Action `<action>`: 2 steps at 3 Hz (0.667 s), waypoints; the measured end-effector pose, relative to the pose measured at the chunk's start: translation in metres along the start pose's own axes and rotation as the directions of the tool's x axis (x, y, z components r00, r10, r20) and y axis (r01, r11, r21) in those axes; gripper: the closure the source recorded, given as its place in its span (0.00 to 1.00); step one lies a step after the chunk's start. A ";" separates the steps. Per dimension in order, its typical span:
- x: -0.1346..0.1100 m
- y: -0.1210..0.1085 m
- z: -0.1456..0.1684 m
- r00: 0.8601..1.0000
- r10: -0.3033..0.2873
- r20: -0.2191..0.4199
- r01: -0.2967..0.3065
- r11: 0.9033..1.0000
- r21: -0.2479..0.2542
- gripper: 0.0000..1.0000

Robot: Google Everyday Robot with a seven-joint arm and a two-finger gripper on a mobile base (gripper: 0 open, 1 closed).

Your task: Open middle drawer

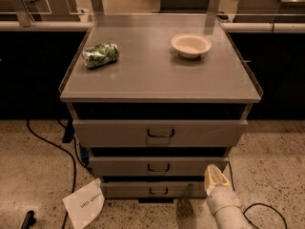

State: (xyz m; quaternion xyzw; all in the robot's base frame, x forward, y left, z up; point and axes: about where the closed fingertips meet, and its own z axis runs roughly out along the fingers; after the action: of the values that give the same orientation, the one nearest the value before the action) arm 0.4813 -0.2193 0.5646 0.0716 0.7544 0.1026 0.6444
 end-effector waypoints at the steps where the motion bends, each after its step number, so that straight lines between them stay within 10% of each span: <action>1: 0.023 0.001 0.013 1.000 0.012 -0.003 -0.012 1.000 -0.008 1.00; 2: 0.035 0.006 0.034 1.000 0.003 -0.030 -0.003 1.000 -0.021 1.00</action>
Offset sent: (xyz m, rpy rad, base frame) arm 0.0497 0.0275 -0.0549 -0.0027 0.0610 0.0551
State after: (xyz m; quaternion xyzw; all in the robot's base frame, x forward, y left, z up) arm 0.5095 -0.2033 0.5279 0.0646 0.7629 0.1125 0.6334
